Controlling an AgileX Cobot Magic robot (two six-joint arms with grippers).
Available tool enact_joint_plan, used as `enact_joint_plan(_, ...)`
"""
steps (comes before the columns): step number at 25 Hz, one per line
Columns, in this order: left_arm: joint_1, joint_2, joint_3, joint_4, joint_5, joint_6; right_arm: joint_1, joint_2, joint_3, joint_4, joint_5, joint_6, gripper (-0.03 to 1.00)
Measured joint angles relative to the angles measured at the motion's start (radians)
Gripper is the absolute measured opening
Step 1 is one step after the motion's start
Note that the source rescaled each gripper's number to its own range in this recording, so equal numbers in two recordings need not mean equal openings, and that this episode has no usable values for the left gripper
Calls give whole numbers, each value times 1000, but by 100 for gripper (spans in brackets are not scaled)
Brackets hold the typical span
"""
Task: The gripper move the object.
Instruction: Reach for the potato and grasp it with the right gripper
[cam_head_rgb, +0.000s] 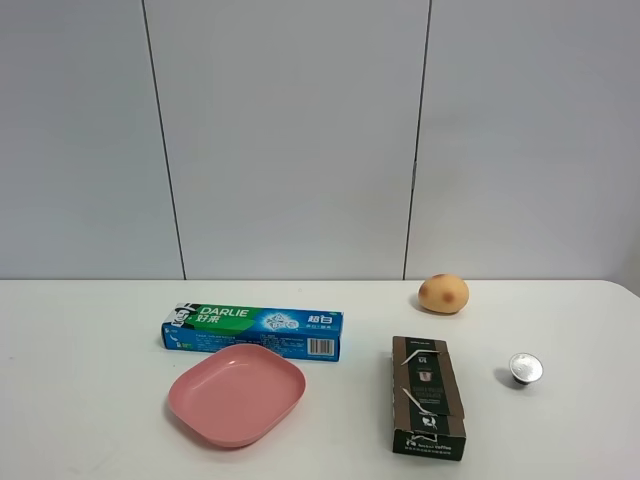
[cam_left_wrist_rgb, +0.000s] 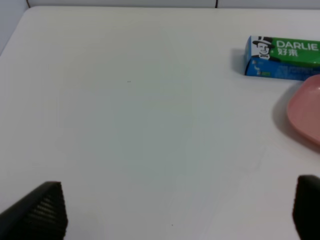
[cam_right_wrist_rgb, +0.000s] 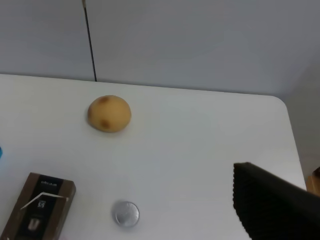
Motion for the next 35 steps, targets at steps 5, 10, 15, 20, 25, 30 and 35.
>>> enact_joint_plan(5, 0, 0, 0, 0, 0, 0, 0, 272, -192, 0, 28, -5, 100)
enact_joint_plan(10, 0, 0, 0, 0, 0, 0, 0, 495, -329, 0, 33, -5, 100)
enact_joint_plan(15, 0, 0, 0, 1, 0, 0, 0, 686, -413, 0, 33, -4, 100)
enact_joint_plan(20, 0, 0, 0, 2, 0, 0, 0, 845, -469, 0, 0, -2, 100)
enact_joint_plan(25, 0, 0, 0, 2, 0, 0, 0, 995, -490, 0, -99, -2, 100)
enact_joint_plan(30, 0, 0, 0, 2, 0, 0, 0, 1098, -490, 0, -221, -2, 100)
enact_joint_plan(35, 0, 0, 0, 2, 0, 0, 0, 1156, -492, 6, -317, 38, 100)
